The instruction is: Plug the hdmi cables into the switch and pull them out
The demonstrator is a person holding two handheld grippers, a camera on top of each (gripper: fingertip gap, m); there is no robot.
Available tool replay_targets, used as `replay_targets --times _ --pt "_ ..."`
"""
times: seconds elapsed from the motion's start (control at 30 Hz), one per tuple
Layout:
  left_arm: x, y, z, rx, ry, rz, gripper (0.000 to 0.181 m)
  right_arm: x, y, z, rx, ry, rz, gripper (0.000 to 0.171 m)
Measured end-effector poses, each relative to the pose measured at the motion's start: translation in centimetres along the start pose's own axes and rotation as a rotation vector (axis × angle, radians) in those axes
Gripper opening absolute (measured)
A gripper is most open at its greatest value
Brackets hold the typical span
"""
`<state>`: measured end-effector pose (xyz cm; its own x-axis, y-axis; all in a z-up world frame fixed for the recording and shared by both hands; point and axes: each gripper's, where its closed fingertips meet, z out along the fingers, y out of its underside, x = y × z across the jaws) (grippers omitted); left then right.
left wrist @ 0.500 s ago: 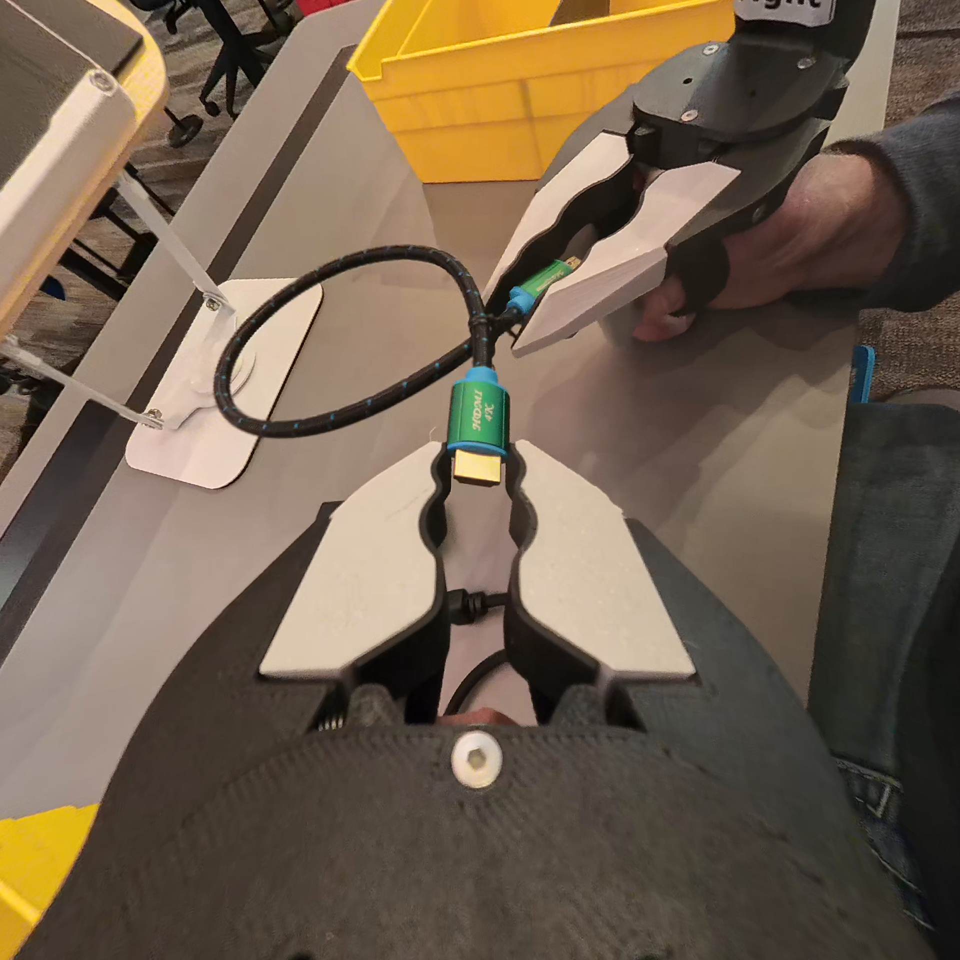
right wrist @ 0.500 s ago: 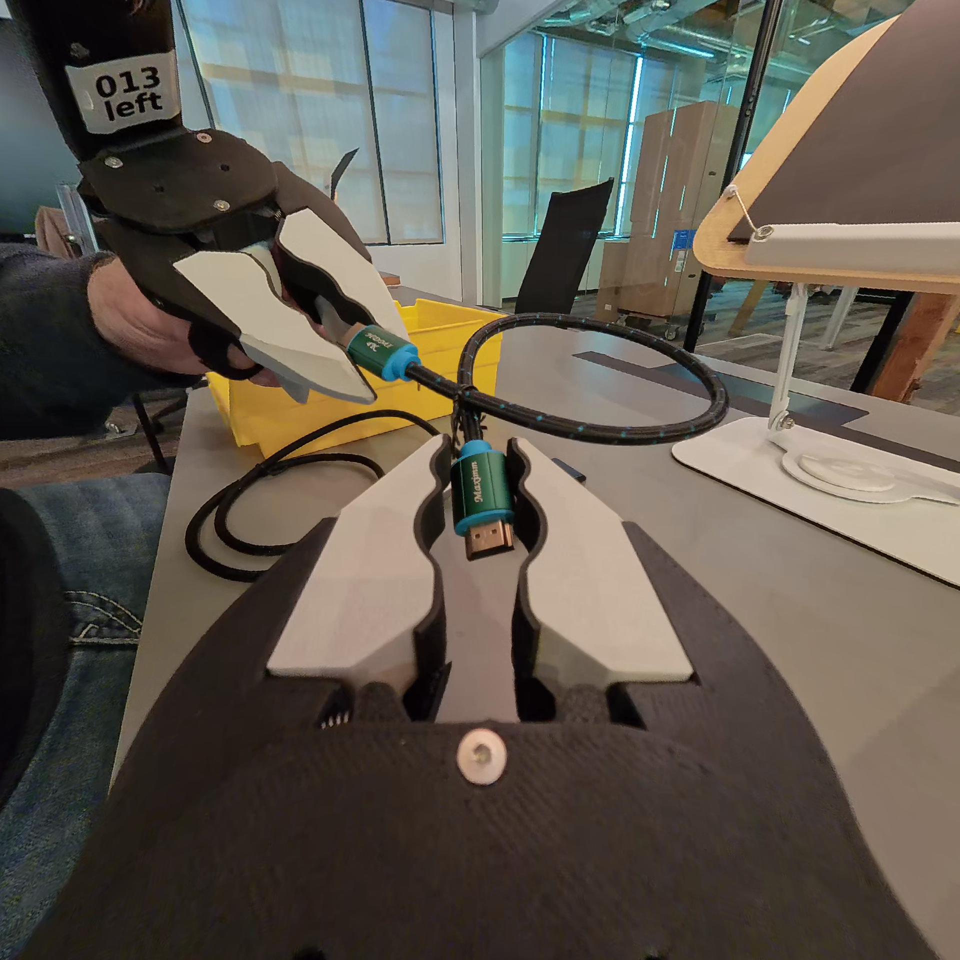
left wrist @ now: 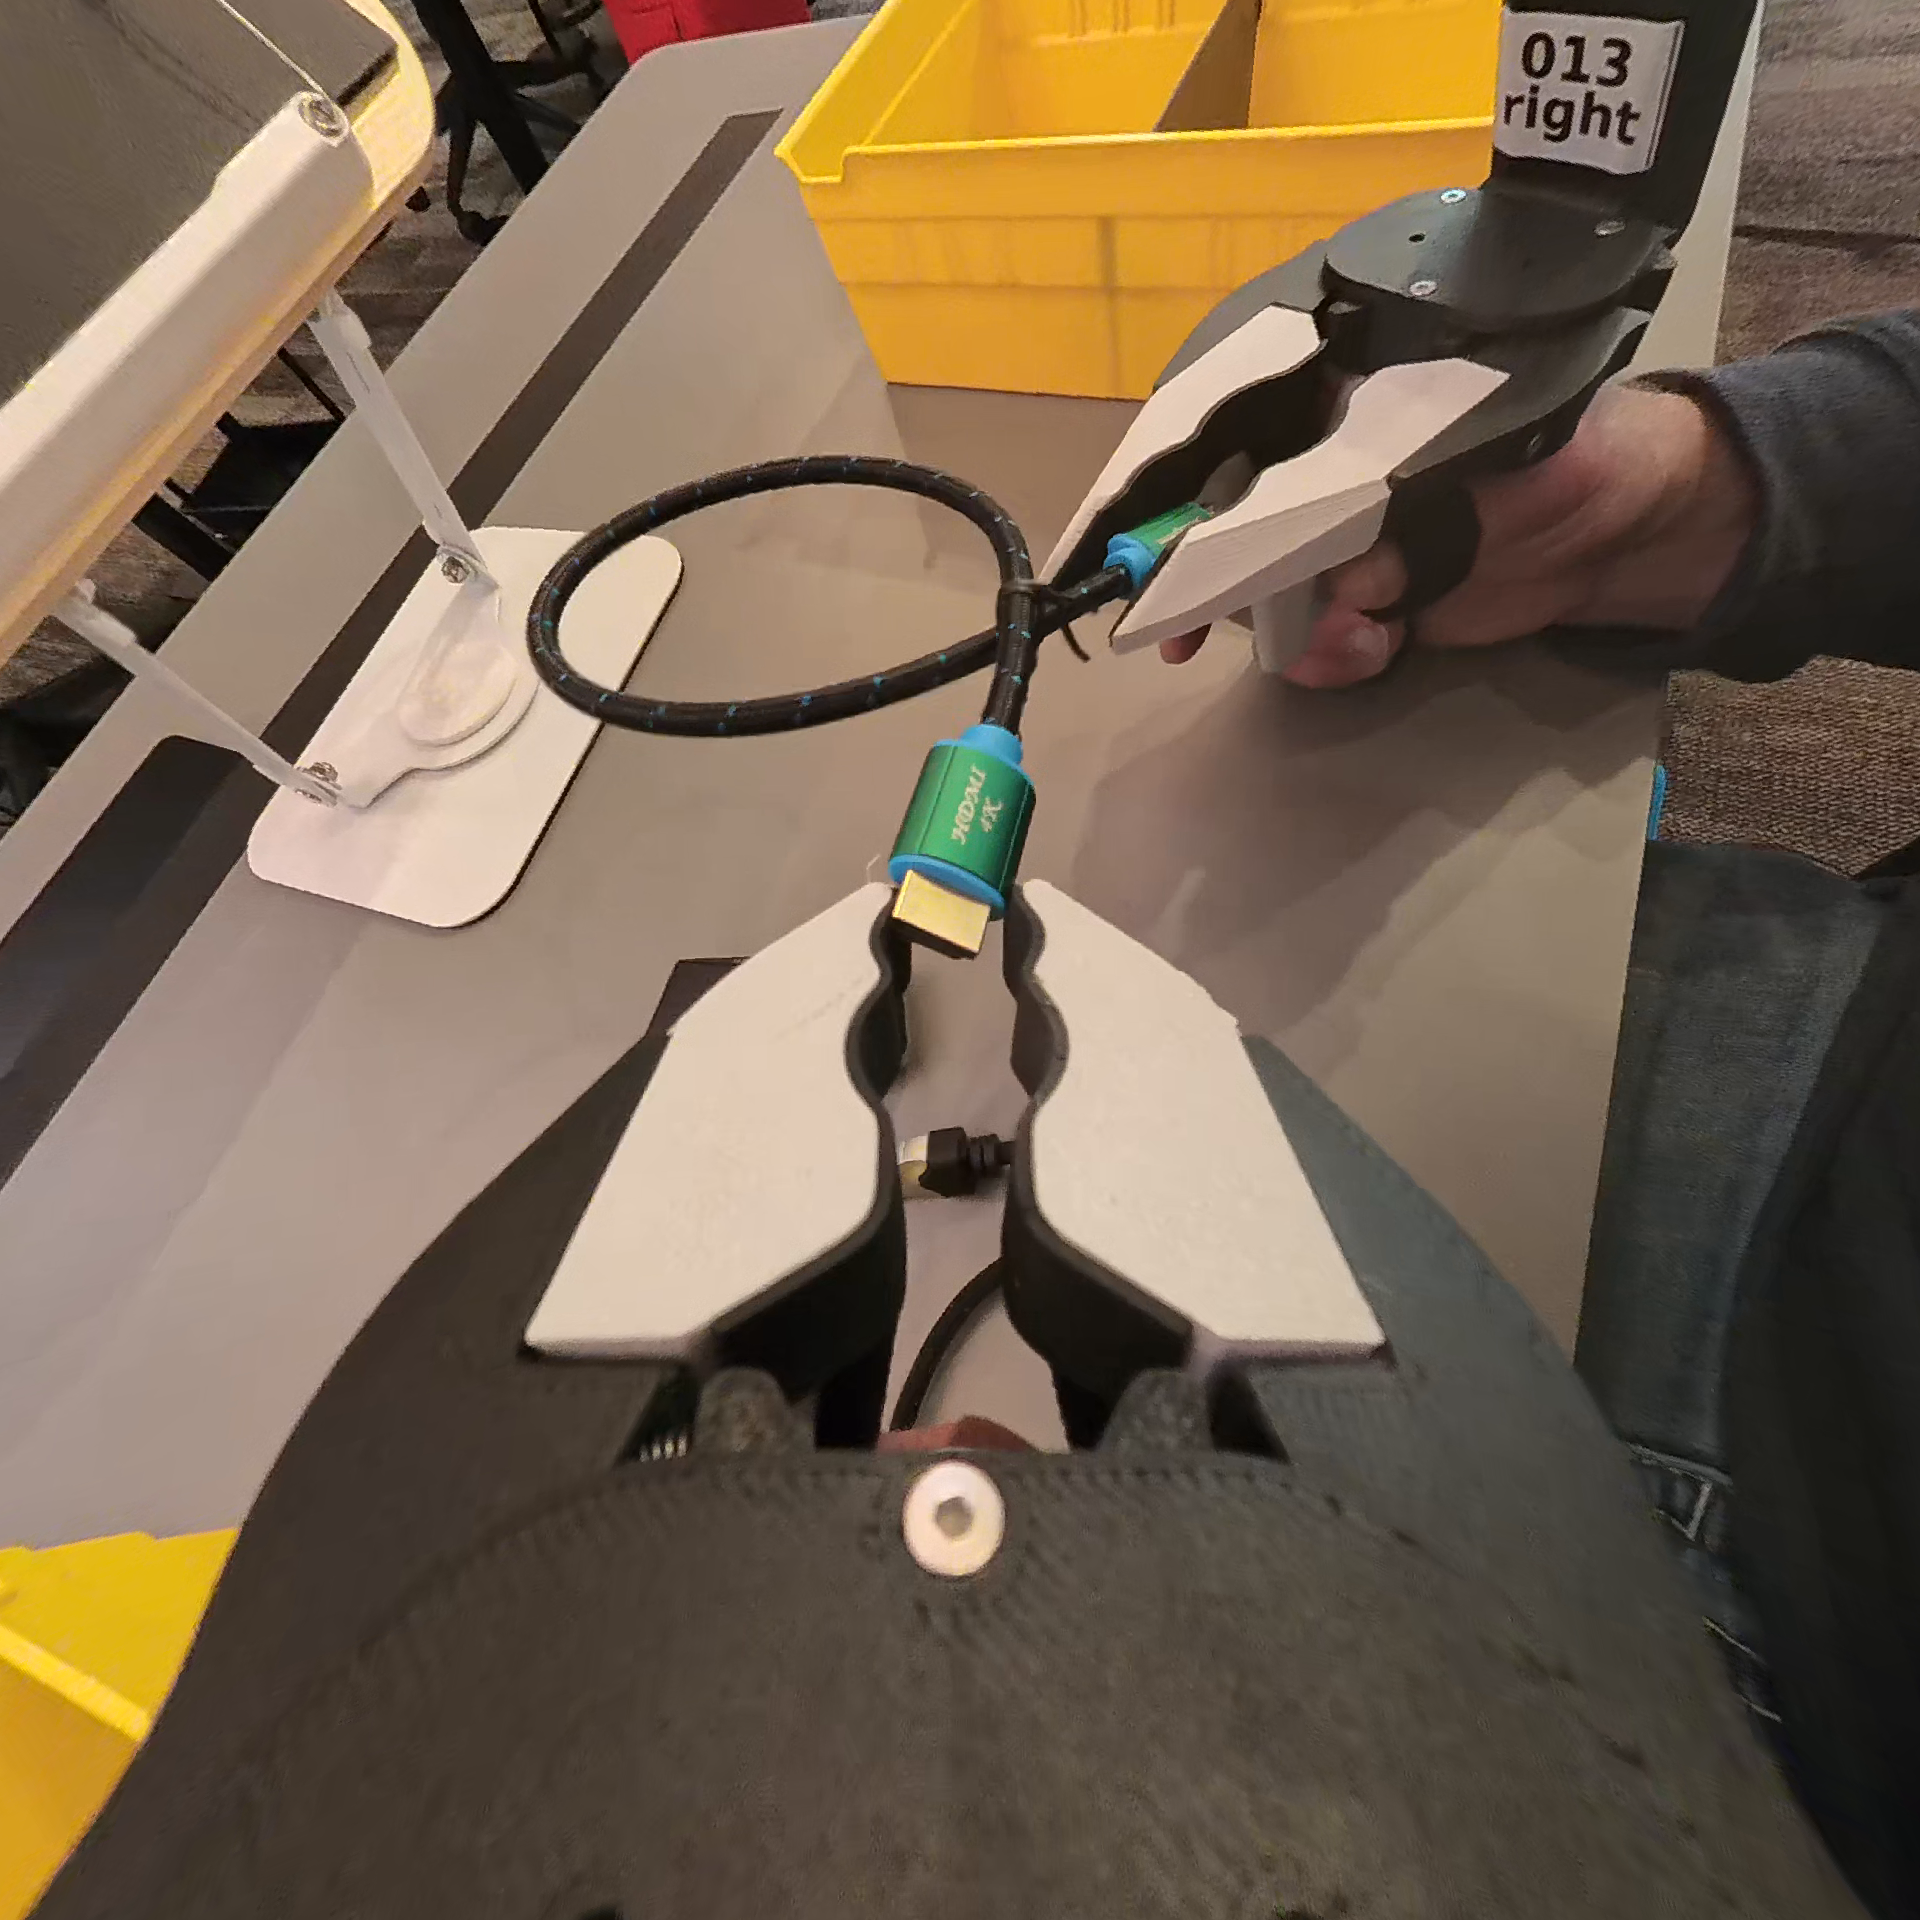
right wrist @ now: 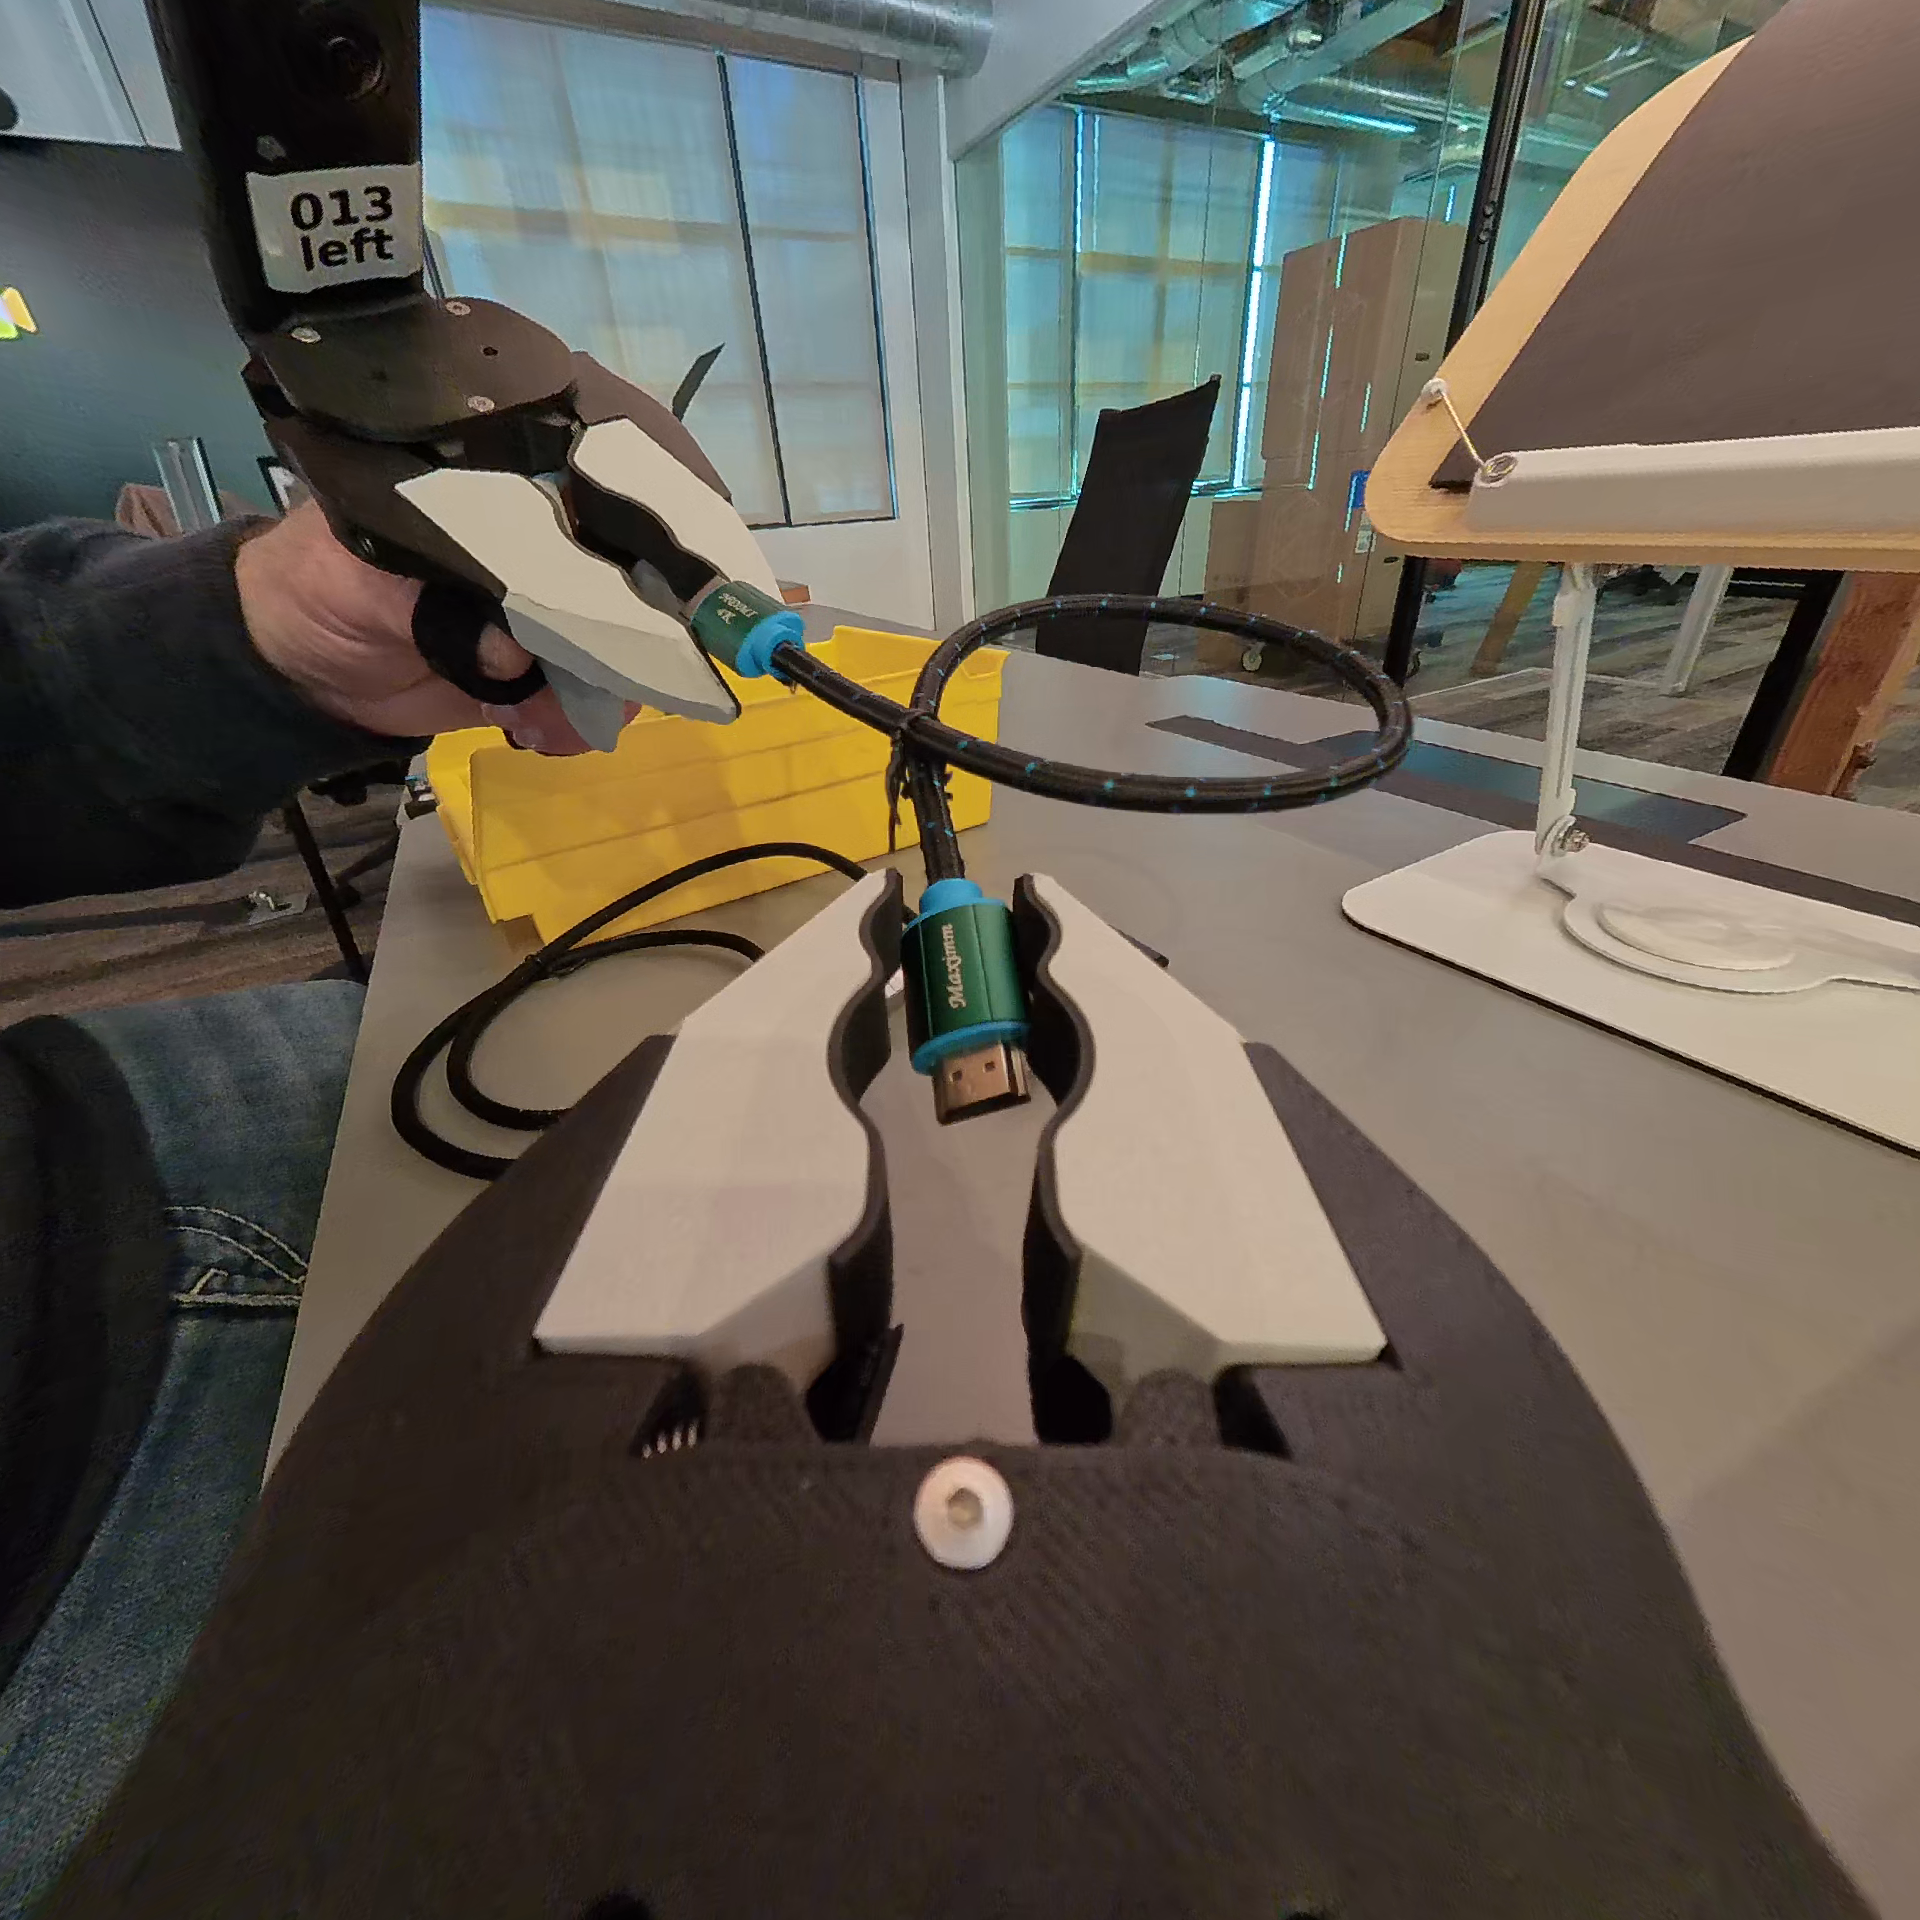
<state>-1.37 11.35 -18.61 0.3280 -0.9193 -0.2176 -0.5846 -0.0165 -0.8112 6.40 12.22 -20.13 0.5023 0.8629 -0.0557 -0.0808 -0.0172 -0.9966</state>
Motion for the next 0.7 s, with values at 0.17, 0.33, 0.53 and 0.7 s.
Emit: replay_targets --times 0.17,0.33,0.53,0.7 --pt "-1.0 -0.5 -1.5 0.045 0.026 -0.044 0.016 0.3 -0.3 -0.4 0.020 -0.003 0.021 0.018" --pt "-2.3 -0.6 -3.5 0.101 0.070 -0.105 0.016 0.5 -0.6 -0.6 0.037 -0.017 0.047 0.018" --pt "-2.4 -0.2 -4.1 0.110 0.111 -0.130 0.016 -0.5 0.0 -0.2 0.000 -0.059 0.033 0.018" --pt "-1.8 0.1 -3.1 0.084 0.114 -0.114 0.016 -0.8 0.0 -0.2 0.003 -0.061 0.005 0.023"
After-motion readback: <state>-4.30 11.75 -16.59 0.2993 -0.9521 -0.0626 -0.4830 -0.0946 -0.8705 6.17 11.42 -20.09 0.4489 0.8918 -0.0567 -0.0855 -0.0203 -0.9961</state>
